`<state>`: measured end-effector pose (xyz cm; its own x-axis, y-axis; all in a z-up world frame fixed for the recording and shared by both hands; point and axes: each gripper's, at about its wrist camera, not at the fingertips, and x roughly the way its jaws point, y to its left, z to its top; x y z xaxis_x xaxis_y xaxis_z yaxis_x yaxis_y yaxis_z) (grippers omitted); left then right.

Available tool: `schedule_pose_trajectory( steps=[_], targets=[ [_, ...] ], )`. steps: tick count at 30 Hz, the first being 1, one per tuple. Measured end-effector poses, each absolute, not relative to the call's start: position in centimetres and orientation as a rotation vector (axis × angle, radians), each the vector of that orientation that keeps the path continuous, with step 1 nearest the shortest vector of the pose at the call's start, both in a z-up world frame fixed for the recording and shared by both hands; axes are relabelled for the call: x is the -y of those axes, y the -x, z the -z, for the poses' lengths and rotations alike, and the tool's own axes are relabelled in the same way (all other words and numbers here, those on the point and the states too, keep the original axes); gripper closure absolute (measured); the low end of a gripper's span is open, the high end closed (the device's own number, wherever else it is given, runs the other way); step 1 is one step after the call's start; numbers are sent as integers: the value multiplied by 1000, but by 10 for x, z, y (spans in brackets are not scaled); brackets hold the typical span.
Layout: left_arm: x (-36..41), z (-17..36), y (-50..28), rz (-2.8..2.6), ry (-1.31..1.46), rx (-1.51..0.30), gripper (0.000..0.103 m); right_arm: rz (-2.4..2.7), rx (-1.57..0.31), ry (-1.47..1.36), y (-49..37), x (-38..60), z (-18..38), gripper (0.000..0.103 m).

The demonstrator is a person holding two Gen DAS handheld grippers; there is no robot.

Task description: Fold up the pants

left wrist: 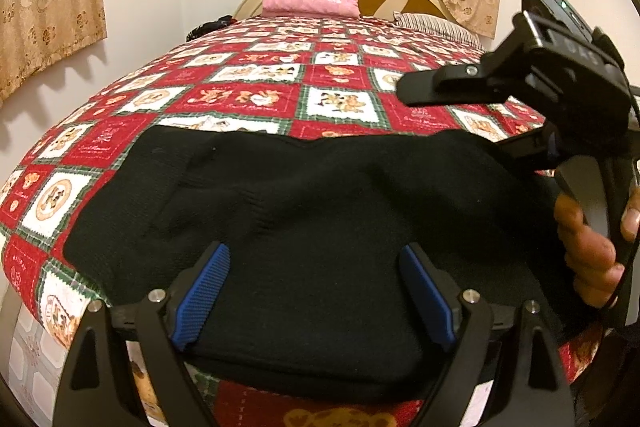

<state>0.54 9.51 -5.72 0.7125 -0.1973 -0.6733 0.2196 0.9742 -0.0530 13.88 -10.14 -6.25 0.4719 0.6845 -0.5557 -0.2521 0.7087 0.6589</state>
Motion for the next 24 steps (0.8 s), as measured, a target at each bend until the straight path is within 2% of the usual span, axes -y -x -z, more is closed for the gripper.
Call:
schedule_pose_trajectory(
  steps=[5, 7, 9, 12, 15, 18, 20, 21, 22, 24],
  targets=[
    [-95, 57, -5, 236, -38, -745, 13, -657, -995, -650, -156, 131, 62, 31],
    [-96, 57, -4, 239, -40, -741, 13, -673, -1063, -770, -166, 154, 70, 51],
    [-96, 58, -4, 240, -39, -736, 13, -655, -1105, -857, -166, 173, 79, 60],
    [-95, 58, -3, 238, -42, -732, 12, -325, -1017, -687, -147, 217, 62, 58],
    [-95, 58, -3, 238, -42, -732, 12, -179, -916, -788, -114, 279, 44, 58],
    [-95, 57, -3, 234, -39, -732, 11, 54, -809, -714, -75, 326, 12, 57],
    [-94, 57, -3, 228, -38, -731, 11, 350, -787, -599, -51, 363, -8, 50],
    [-93, 57, -3, 224, -39, -731, 10, 455, -784, -569, -44, 377, -12, 42],
    [-93, 57, -3, 221, -40, -732, 10, 550, -775, -554, -37, 393, -15, 38],
    [-93, 57, -5, 218, -39, -736, 9, 648, -789, -559, -29, 425, -15, 38]
  ],
)
